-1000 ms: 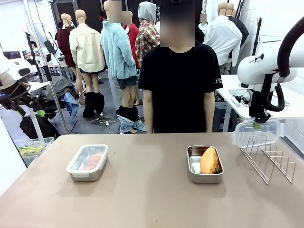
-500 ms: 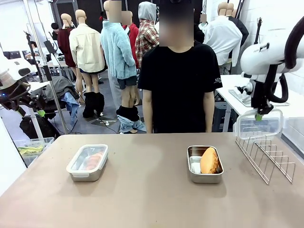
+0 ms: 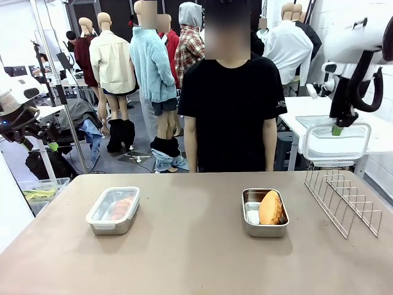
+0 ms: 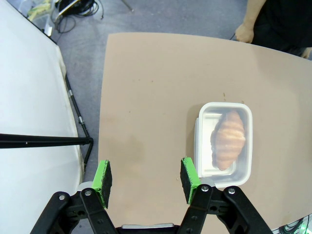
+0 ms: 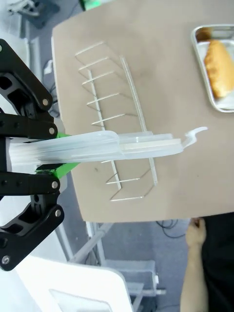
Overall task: Place the bread in airtight containers.
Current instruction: Release when the human grabs the Airtight Container lid.
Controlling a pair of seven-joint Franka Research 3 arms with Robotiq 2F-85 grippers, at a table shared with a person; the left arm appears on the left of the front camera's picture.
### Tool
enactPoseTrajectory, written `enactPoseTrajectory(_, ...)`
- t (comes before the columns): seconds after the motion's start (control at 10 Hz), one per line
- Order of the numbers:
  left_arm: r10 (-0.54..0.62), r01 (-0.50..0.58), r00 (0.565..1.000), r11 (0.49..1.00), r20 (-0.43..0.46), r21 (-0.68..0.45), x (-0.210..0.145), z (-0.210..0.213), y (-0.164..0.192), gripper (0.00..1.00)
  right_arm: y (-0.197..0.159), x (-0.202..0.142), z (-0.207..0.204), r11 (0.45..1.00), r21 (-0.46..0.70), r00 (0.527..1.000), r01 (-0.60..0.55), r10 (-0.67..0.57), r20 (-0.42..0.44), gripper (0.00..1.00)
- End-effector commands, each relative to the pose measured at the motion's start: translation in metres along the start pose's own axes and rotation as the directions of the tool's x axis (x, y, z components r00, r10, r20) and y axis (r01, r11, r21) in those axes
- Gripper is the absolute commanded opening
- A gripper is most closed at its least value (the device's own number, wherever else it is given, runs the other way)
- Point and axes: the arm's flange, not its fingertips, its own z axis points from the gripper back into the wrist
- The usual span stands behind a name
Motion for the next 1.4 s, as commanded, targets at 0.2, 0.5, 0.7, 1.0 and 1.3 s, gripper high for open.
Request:
enactPoseTrajectory(0.2, 0.018, -0.018, 1.0, 1.0, 0.001, 0.006, 0.0, 0.001, 0.0, 0.74, -0.045, 0.038, 0.013, 0.891, 0.159, 0.885, 0.425, -0.446, 0.132, 0.0)
enactPoseTrajectory(0.5, 0.018, -0.018, 1.0, 1.0, 0.001, 0.006, 0.0, 0.001, 0.0, 0.74, -0.066, 0.049, 0.002, 0.708, 0.287, 0.671, 0.645, -0.705, 0.23, 0.0)
enactPoseTrajectory(0.7, 0.018, -0.018, 1.0, 1.0, 0.001, 0.006, 0.0, 0.001, 0.0, 0.74, -0.073, 0.05, -0.004, 0.628, 0.368, 0.573, 0.686, -0.778, 0.258, 0.0)
enactPoseTrajectory(1.0, 0.018, -0.018, 1.0, 1.0, 0.001, 0.006, 0.0, 0.001, 0.0, 0.74, -0.08, 0.049, -0.016, 0.543, 0.41, 0.495, 0.732, -0.839, 0.227, 0.0)
enactPoseTrajectory(1.3, 0.018, -0.018, 1.0, 1.0, 0.001, 0.006, 0.0, 0.001, 0.0, 0.74, -0.075, 0.042, -0.011, 0.58, 0.396, 0.537, 0.712, -0.813, 0.224, 0.0)
